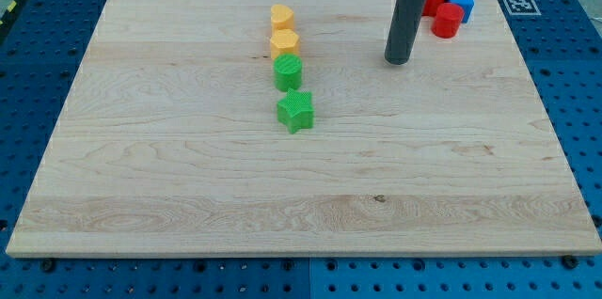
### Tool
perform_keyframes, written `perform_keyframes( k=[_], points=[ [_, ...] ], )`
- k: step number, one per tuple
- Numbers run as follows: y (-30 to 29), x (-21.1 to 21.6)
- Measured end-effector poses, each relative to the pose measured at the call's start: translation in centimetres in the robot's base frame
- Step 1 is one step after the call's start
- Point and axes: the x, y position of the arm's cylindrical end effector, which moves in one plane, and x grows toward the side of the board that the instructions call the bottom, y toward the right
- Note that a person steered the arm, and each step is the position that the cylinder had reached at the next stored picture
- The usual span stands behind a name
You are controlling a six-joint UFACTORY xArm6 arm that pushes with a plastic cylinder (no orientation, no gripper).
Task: Move your hand parallel to the right of the yellow heart
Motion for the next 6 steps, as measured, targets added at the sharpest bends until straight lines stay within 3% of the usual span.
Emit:
perform_keyframes(
  k=[6],
  points=[
    [0.0, -5.1]
  ],
)
